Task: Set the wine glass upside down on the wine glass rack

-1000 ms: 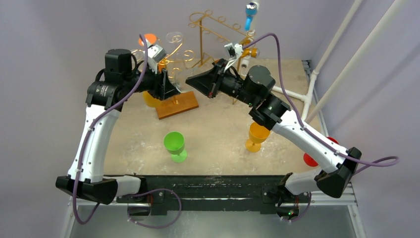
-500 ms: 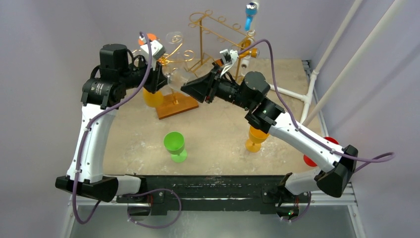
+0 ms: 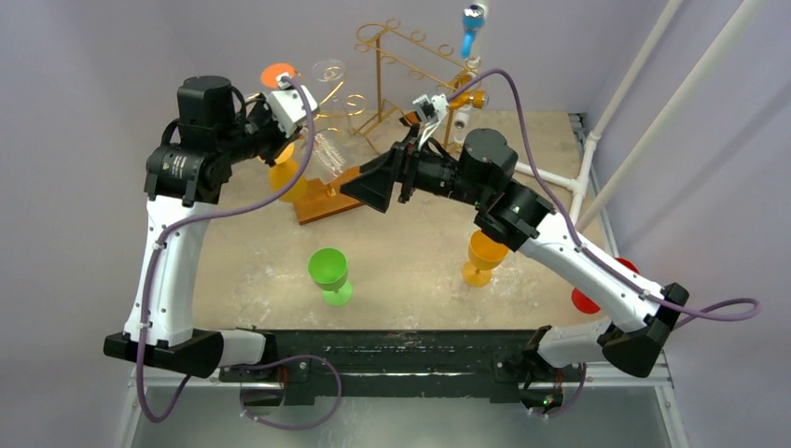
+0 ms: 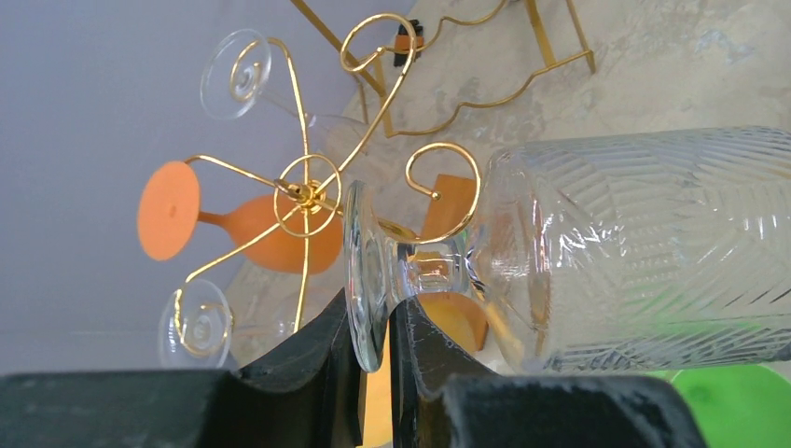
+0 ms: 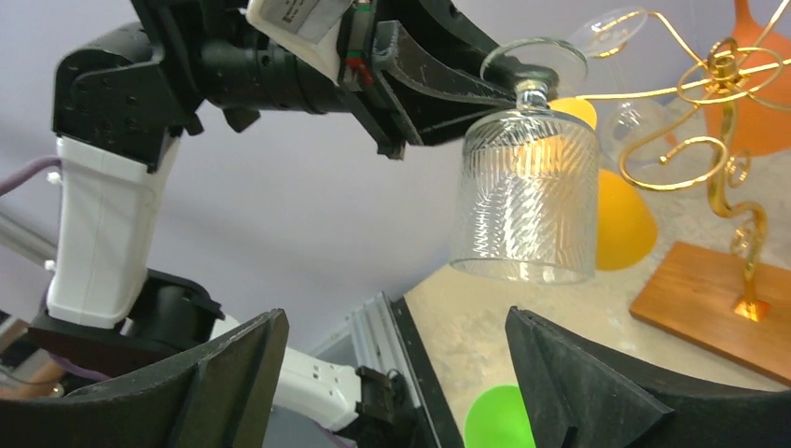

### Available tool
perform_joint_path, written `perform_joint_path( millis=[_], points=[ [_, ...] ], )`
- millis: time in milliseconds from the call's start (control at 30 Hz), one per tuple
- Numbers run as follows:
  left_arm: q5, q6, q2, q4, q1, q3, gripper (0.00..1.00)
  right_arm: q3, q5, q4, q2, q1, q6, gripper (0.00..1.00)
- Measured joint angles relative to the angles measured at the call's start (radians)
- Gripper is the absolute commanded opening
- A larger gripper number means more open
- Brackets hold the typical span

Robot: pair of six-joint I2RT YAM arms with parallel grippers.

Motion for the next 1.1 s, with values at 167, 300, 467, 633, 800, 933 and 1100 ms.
perform_joint_path(
  millis=[167,300,467,633,800,933,1100],
  points=[
    [0.005,0.122,-0.032,0.021,0.0,-0.006,0.0,0.155,0.017,-0.226,0.029,-0.014,-0.079,0.99],
    [0.05,0.214,-0.079,0.031,0.0,-0.009,0.0,0.291,0.028,-0.326,0.08,-0.026,-0.15,0.99],
    [0.13,0.338,-0.149,0.047,0.0,-0.032,0.0,0.372,0.003,-0.336,0.158,-0.03,-0.218,0.99],
    [0.176,0.434,-0.194,0.073,0.0,-0.056,0.0,0.298,-0.058,-0.259,0.173,-0.03,-0.229,0.99],
    [0.193,0.492,-0.213,0.09,0.0,-0.089,0.0,0.262,-0.154,-0.178,0.181,-0.03,-0.212,0.99],
    [0.195,0.524,-0.225,0.125,0.0,-0.132,0.0,0.24,-0.233,-0.072,0.187,-0.029,-0.174,0.99],
    [0.193,0.549,-0.245,0.148,0.003,-0.167,0.0,0.251,-0.275,-0.01,0.24,-0.019,-0.156,0.99]
  ],
)
